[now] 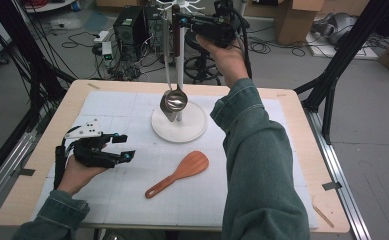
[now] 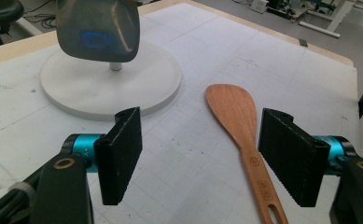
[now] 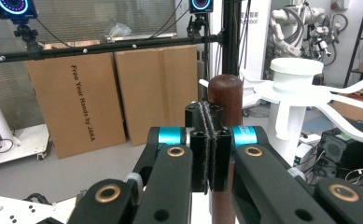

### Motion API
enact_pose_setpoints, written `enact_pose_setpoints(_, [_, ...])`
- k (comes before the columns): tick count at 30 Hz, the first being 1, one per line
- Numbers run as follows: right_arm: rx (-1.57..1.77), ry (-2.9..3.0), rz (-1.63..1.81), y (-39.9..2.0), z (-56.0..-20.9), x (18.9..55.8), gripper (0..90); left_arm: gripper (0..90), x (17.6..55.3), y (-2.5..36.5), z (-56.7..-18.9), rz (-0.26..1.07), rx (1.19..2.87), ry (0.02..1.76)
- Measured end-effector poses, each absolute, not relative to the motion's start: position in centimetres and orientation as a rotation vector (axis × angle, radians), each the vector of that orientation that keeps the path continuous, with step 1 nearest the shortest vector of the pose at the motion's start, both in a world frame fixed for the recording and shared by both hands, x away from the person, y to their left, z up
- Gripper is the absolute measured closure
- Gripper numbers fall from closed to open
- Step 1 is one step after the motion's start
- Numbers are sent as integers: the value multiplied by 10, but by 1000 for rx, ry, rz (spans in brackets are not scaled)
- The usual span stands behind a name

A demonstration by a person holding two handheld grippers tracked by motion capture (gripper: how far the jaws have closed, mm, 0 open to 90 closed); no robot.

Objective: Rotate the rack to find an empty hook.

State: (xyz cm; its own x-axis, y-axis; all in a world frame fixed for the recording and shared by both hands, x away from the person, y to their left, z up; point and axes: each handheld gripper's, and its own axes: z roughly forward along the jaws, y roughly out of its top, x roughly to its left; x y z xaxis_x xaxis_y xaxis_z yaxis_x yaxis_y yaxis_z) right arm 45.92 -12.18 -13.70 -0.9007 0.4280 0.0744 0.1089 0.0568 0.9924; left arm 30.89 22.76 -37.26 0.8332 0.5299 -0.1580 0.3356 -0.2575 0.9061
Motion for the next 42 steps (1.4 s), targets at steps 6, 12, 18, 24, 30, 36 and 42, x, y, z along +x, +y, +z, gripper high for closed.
enact_pose_setpoints(6, [540,2097,1926,-119,-137,460,899,311,309,228,-372,212,1869,650])
enact_pose_setpoints(12, [534,2104,1917,-117,-138,460,899,310,309,228,-372,213,1869,652])
enact_pose_setpoints(18, [519,2099,1932,-120,-137,459,899,310,310,229,-373,216,1872,649])
enact_pose_setpoints(24, [523,2101,1927,-126,-140,458,899,310,309,228,-372,216,1870,653])
enact_pose_setpoints(30, [544,2094,1925,-136,-143,458,899,311,309,228,-373,214,1873,650])
enact_pose_setpoints(36, [576,2076,1922,-147,-145,460,899,310,310,228,-373,213,1871,652])
enact_pose_setpoints(42, [593,2059,1924,-153,-144,462,899,311,310,228,-373,212,1871,650])
